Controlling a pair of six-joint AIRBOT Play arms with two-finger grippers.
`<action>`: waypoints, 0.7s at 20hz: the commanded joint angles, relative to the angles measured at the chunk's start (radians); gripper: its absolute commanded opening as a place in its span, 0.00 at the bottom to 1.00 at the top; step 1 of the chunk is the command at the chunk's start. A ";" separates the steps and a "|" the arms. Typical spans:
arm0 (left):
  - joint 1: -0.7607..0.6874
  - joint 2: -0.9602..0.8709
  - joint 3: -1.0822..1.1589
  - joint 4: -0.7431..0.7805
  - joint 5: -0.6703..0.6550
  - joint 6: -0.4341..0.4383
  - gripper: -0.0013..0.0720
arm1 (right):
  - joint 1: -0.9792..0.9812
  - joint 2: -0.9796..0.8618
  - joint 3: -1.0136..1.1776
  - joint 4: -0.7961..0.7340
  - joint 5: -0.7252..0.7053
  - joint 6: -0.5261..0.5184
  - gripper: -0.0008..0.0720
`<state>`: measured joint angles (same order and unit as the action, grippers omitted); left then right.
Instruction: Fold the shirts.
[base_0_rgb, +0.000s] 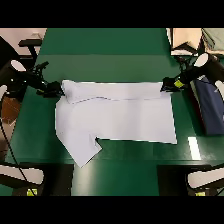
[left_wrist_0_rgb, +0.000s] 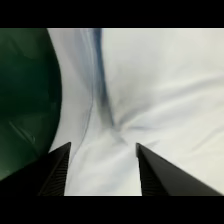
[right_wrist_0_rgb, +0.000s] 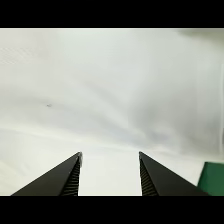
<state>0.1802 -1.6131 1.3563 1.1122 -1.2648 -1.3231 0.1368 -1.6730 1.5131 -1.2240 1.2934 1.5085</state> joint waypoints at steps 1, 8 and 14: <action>0.005 0.068 -0.019 0.057 -0.064 -0.021 0.68 | -0.014 0.034 -0.019 0.072 0.038 -0.001 0.58; 0.005 0.546 -0.528 0.208 -0.062 -0.136 0.68 | -0.020 0.389 -0.310 0.080 -0.021 -0.018 0.58; 0.005 0.694 -0.858 0.076 -0.057 -0.170 0.68 | -0.020 0.522 -0.374 0.080 -0.075 -0.018 0.58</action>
<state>0.1848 -0.9794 0.6353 1.2301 -1.3239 -1.4708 0.1169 -1.2095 1.1660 -1.1454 1.2449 1.4902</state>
